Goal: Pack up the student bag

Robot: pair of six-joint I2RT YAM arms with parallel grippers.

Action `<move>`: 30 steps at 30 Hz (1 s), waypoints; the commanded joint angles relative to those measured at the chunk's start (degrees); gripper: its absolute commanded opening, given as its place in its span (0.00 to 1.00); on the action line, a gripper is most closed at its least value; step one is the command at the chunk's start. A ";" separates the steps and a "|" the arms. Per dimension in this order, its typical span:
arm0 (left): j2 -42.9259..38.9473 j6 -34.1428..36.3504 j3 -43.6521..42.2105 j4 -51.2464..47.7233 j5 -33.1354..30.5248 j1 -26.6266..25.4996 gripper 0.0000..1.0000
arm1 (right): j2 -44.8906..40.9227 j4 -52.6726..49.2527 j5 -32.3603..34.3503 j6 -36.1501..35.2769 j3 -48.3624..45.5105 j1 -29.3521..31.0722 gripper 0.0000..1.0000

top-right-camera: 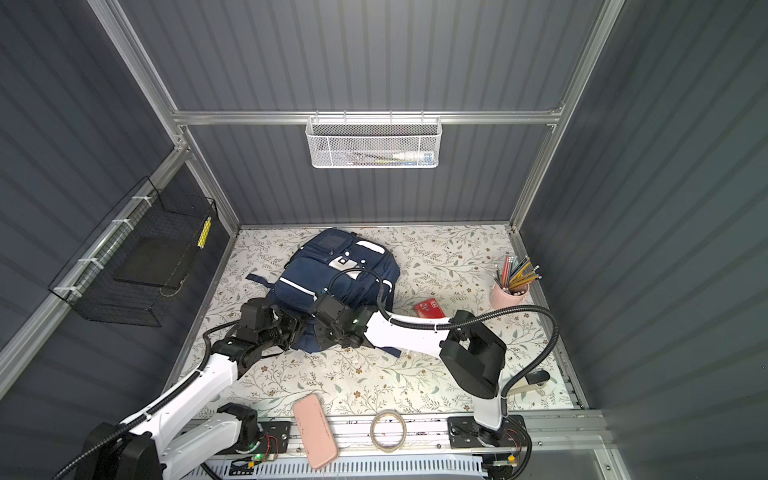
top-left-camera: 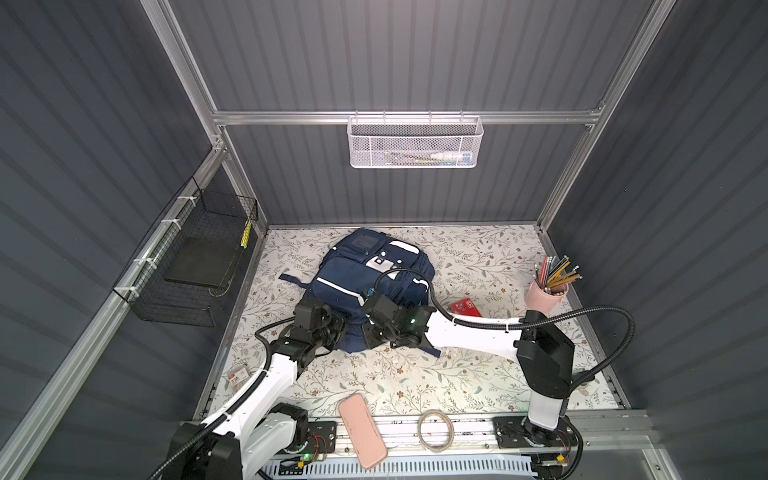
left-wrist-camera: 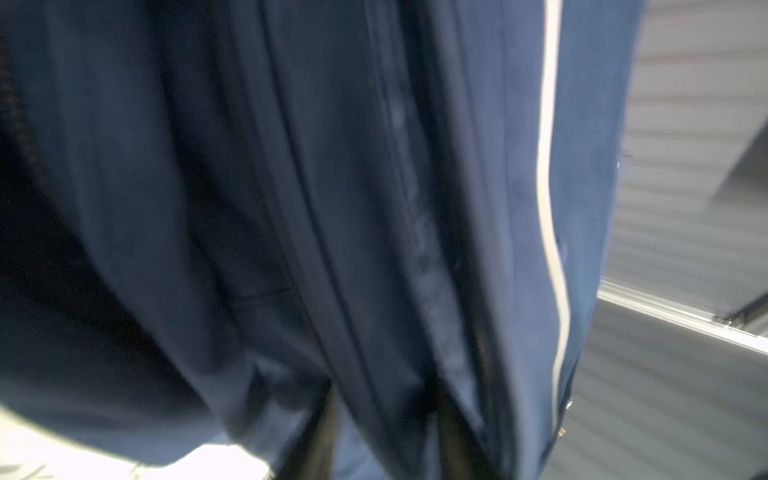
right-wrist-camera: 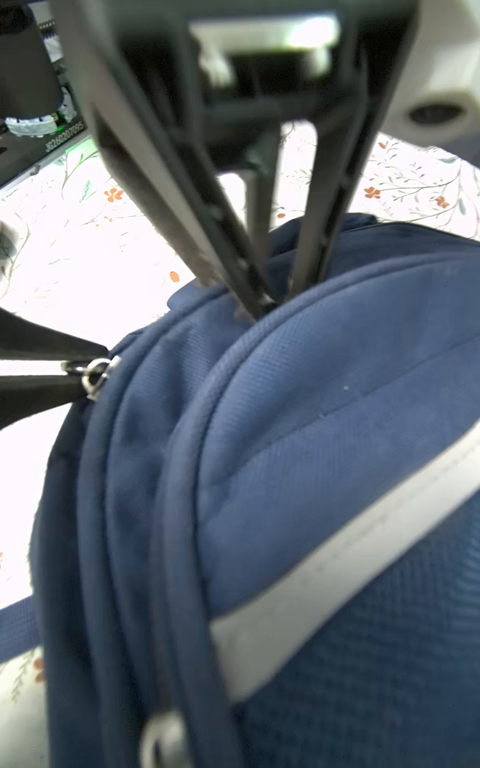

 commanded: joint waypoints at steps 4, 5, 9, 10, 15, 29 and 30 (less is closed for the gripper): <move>-0.60 1.35 0.89 0.92 -1.26 -0.16 0.00 | -4.46 0.55 -0.92 -0.63 -4.10 0.04 0.00; -1.43 1.75 0.57 0.80 -1.45 -0.15 0.00 | -5.14 -0.04 -0.57 -0.96 -4.88 -0.70 0.00; -5.16 2.38 -1.45 0.03 -3.15 -0.02 0.00 | -8.16 -4.01 1.35 -3.22 -8.08 -5.45 0.00; -5.31 2.35 -1.79 -0.01 -2.83 0.15 0.00 | -8.94 -4.63 1.72 -3.90 -8.99 -6.85 0.00; -5.36 2.88 -1.52 0.73 -1.22 0.29 0.00 | -11.99 -6.81 3.67 -8.49 -11.24 -12.33 0.00; -7.24 3.89 -1.85 -0.98 -1.69 0.64 0.00 | -4.73 -9.35 3.03 -15.12 -3.72 -25.88 0.00; -7.24 3.85 -1.82 -1.10 -1.84 0.64 0.00 | -4.68 -9.78 3.09 -15.11 -3.59 -25.95 0.00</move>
